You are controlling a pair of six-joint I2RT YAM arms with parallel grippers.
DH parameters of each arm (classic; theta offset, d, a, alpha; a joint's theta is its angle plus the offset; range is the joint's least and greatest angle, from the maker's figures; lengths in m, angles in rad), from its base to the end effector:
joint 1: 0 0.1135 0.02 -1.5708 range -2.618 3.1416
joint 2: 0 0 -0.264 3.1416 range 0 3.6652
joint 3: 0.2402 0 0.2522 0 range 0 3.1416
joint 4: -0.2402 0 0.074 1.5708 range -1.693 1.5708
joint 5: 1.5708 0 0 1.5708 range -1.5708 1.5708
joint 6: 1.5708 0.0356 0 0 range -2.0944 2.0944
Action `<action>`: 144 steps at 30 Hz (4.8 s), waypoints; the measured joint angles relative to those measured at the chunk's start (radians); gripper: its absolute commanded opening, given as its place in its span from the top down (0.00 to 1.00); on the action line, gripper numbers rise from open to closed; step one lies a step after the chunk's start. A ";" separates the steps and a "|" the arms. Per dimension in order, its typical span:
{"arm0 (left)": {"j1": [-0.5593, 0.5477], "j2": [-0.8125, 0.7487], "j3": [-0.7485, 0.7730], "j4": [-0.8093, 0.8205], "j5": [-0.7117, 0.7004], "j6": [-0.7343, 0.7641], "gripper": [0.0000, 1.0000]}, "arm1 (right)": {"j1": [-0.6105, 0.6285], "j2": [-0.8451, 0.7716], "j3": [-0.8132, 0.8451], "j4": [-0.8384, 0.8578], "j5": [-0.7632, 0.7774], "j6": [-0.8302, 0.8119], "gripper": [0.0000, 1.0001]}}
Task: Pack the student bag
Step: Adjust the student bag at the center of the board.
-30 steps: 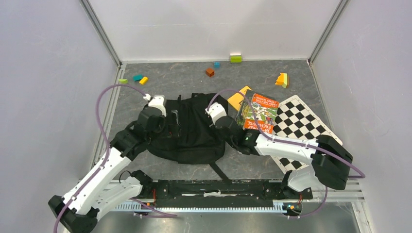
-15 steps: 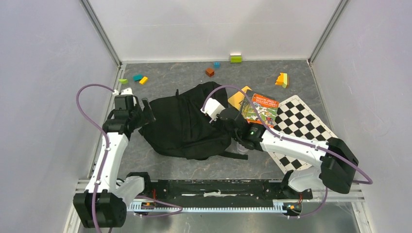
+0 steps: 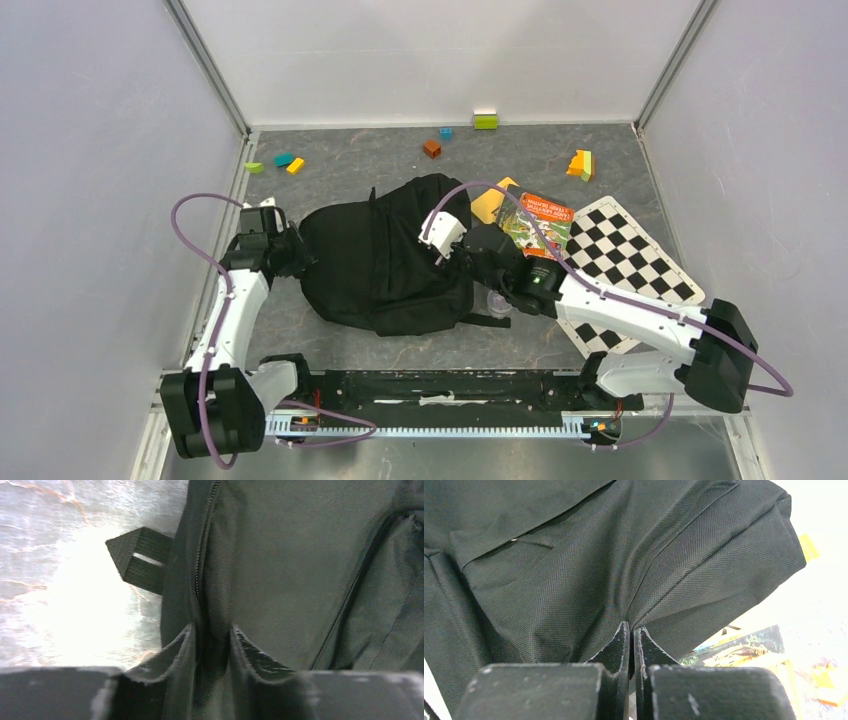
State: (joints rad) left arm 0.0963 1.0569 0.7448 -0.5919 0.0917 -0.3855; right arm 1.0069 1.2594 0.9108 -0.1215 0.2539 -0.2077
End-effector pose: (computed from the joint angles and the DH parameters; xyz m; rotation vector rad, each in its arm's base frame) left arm 0.2088 0.0169 0.2393 -0.5544 2.4220 -0.2368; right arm 0.1607 0.2374 0.2884 -1.0264 1.7553 0.2456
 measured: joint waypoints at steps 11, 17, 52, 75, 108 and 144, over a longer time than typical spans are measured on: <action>0.003 -0.242 -0.046 -0.022 0.211 -0.105 0.98 | 0.007 -0.003 0.131 -0.068 0.082 -0.024 1.00; 0.003 -0.372 -0.005 -0.158 0.262 -0.103 0.98 | -0.025 0.143 0.245 0.009 0.177 -0.064 1.00; -0.015 -0.297 0.261 -0.292 0.235 0.034 0.00 | -0.076 -0.020 -0.030 -0.016 0.014 0.525 0.02; -0.015 -0.141 0.017 0.158 0.095 0.032 0.00 | 0.060 -0.079 -0.381 0.280 -0.006 0.947 0.02; -0.016 -0.100 -0.016 0.289 0.347 0.018 0.00 | -0.264 0.507 0.279 0.149 -0.139 0.539 0.33; -0.016 -0.113 -0.023 0.287 0.310 0.011 0.00 | -0.093 0.229 0.029 0.108 0.001 0.937 0.02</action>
State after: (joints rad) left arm 0.0807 0.9443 0.7223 -0.3050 0.4015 -0.3744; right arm 0.9134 1.4887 0.9398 -0.0135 0.2550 0.7288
